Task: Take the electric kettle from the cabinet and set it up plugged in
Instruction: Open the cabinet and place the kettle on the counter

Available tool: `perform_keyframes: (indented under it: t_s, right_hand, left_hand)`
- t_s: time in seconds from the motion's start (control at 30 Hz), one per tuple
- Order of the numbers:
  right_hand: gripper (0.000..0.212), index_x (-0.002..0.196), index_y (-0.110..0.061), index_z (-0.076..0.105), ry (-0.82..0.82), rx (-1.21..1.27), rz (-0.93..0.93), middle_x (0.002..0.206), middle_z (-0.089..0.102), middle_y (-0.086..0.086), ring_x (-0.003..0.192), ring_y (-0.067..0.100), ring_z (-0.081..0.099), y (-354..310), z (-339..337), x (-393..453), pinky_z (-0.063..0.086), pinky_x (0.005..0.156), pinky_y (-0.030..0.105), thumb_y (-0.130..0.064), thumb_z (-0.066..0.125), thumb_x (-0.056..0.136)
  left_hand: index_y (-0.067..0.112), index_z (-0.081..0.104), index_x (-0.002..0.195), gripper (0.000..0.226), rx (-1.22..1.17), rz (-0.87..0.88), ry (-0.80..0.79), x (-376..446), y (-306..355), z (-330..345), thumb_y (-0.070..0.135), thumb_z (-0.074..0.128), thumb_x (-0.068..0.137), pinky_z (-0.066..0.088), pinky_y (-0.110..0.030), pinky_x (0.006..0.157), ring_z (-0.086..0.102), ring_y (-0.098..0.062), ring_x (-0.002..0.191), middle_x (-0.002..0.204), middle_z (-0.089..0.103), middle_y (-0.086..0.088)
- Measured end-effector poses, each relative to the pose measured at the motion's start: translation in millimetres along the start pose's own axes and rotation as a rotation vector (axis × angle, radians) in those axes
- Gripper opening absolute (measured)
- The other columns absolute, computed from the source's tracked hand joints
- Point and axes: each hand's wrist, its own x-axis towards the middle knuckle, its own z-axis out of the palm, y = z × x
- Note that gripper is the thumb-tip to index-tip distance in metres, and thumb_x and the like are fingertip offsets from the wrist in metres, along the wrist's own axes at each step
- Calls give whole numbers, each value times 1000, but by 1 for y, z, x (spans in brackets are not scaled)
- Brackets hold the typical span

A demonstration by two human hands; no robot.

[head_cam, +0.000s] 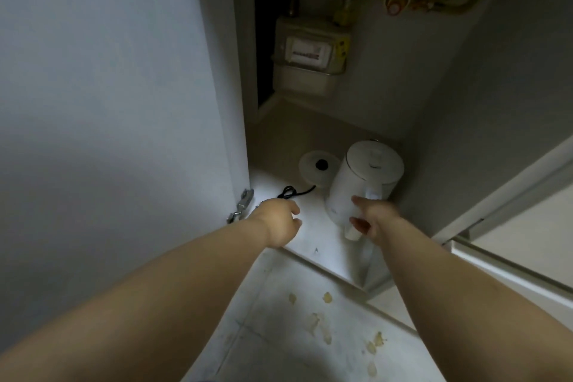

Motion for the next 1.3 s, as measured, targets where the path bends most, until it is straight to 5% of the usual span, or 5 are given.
perform_keyframes:
  t_s: [0.2,0.4,0.57,0.73,1.3]
  right_hand:
    - [47,134,-5,44,30,-152,27,113,46,13,69,21,51,-4,5,-16,45,32,17,0,52,88]
    - [33,110,-1,60,92,-493,-136,73,56,13,61,27,54,-26,-10,-53,46,56,31,0,52,78]
    - [27,95,-12,62,-27,-668,-221,87,68,16,81,36,67,-63,-26,-128,54,68,39,-7,62,69]
    - [27,84,-15,65,-219,-786,-224,90,70,12,74,24,60,-107,-36,-218,50,66,35,4,57,66]
    - [19,71,-12,59,-563,-1015,-387,77,71,7,58,15,59,-363,-90,-546,46,49,21,1,46,75]
  left_hand:
    - [21,45,138,45,-50,-11,61,-1,-2,-13,33,47,94,43,-27,100,54,-23,120,137,53,-3]
    - [24,19,149,67,-204,-34,113,-26,20,-44,28,53,91,37,-35,109,43,-29,132,150,38,-6]
    - [23,5,152,83,-393,-116,160,-88,46,-95,11,55,87,36,-44,112,37,-33,136,155,28,-9]
    - [19,36,141,56,-539,-30,219,-172,72,-149,9,54,89,44,-40,99,51,-30,121,137,51,-11]
    - [19,56,109,39,-602,-118,423,-457,213,-381,2,54,75,51,-30,72,59,-23,91,94,64,-1]
